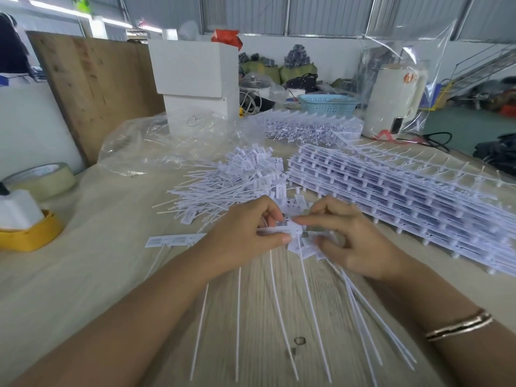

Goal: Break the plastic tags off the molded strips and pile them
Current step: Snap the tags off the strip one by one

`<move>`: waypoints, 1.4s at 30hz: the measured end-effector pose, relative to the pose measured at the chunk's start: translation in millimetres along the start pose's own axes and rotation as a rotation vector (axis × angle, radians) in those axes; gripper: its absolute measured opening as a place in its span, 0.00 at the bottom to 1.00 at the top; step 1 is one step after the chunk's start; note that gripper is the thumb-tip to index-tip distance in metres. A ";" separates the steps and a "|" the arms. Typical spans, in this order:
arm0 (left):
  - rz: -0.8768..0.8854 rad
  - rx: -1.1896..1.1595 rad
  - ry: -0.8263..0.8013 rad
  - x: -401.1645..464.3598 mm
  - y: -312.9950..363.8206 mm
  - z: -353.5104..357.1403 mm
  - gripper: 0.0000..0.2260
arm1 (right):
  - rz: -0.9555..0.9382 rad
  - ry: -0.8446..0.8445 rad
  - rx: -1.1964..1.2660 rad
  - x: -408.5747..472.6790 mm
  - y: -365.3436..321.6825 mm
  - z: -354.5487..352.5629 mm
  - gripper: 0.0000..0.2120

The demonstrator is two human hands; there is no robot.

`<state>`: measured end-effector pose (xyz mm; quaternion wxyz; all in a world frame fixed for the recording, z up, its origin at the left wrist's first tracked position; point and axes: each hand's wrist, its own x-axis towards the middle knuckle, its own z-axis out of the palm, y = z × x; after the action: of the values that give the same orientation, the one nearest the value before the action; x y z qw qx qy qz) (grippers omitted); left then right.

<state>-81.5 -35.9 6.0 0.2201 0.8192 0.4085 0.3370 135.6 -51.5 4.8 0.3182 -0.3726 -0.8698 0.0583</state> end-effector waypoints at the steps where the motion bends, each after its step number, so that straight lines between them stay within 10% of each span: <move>1: 0.006 -0.008 0.003 0.2 1.5 1.4 0.11 | -0.070 0.009 -0.117 2.0 -3.8 3.8 0.18; 14: -0.017 0.021 -0.133 0.2 0.0 -10.6 0.05 | -0.140 0.119 -0.324 4.3 -2.4 9.8 0.13; 31: 0.077 -0.057 -0.134 2.4 3.6 -10.4 0.05 | 0.217 0.079 0.502 4.6 2.5 0.4 0.14; 35: 0.050 -0.099 -0.149 0.1 -4.6 -18.1 0.07 | 0.330 0.316 0.525 -6.4 15.5 -29.9 0.12; 42: 0.086 -0.002 -0.086 -0.9 -4.0 -15.0 0.07 | 0.324 -0.108 0.240 -8.9 26.7 -18.3 0.21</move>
<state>-95.0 -33.0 13.3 0.2235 0.8496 0.3626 0.3111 167.5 -40.9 5.7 0.2998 -0.4633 -0.8011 0.2316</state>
